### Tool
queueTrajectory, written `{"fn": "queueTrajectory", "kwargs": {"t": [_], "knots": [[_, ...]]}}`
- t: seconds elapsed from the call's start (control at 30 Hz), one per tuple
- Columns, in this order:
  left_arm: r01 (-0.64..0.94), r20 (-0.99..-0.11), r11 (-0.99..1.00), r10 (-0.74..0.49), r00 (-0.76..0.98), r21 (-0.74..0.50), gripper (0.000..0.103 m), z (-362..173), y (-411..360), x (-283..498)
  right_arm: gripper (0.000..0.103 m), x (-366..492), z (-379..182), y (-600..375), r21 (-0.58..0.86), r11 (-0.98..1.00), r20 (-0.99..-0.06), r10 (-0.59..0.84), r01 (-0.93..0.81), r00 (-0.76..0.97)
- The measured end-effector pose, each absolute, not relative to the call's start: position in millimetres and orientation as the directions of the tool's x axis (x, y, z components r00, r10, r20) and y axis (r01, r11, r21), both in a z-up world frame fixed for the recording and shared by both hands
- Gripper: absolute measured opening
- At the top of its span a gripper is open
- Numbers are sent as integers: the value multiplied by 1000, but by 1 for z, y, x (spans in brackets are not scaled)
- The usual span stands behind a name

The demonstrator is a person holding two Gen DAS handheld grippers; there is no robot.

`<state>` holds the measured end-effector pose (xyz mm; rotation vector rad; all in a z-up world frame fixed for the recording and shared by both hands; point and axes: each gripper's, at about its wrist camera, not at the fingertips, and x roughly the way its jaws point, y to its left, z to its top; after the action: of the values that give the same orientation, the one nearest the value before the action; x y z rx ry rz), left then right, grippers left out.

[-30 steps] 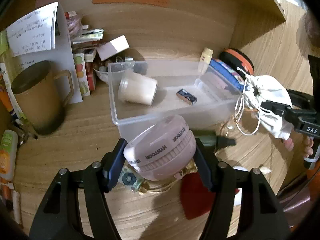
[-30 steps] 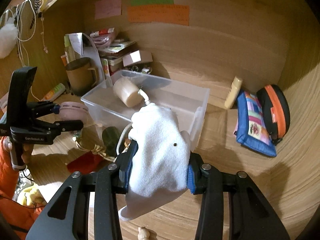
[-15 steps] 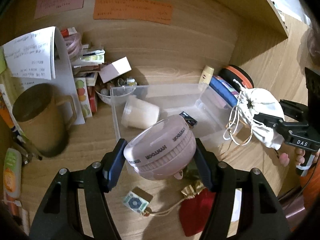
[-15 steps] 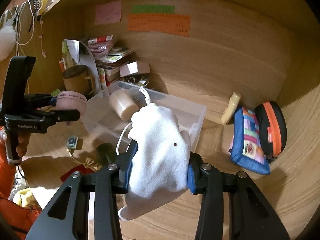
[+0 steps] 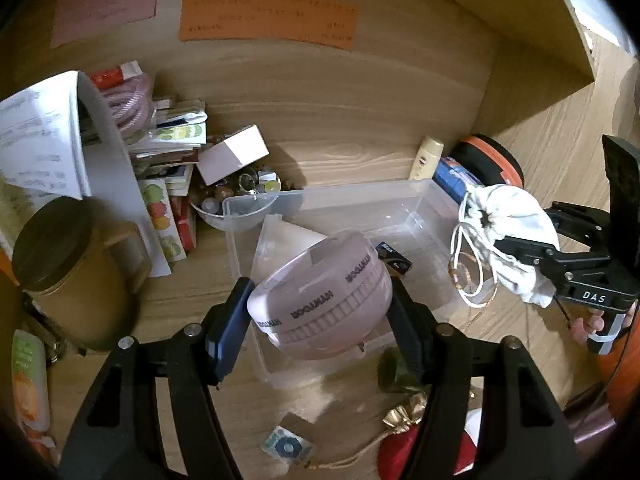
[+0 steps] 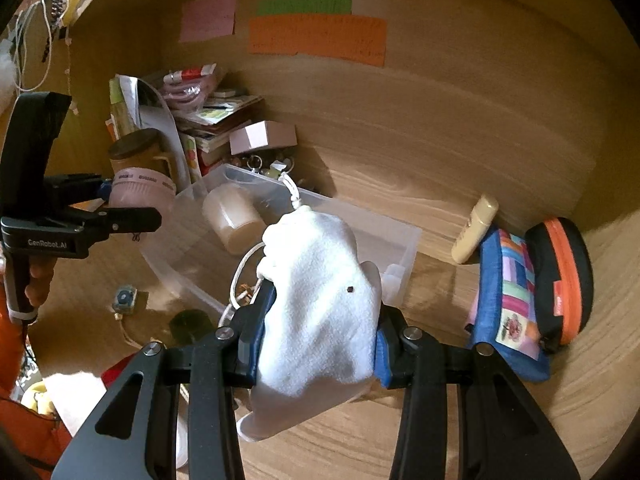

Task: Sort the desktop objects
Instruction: 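Carry the compact and the white pouch over the clear box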

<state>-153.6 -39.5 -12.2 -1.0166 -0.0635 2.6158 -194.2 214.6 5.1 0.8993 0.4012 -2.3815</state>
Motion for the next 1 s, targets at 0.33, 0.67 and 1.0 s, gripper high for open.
{"fn": "queueTrajectory", "kwargs": {"t": [0.33,0.67,1.0], "knots": [[-304,-683,-941,319,-657,-146,65,-26,-34,-183,38,-224,-9,200,-91,-789,-704,-381,608,-599],[-313,-707,-941,308,-637,-129,65,-40,-29,-194,38,-243,-26,185,-75,-771,-734,-386,632,-558],[-339,-719,-937,295,-629,-89,65,-50,-15,-198,38,-254,-44,173,-54,-758,-765,-386,650,-515]]}}
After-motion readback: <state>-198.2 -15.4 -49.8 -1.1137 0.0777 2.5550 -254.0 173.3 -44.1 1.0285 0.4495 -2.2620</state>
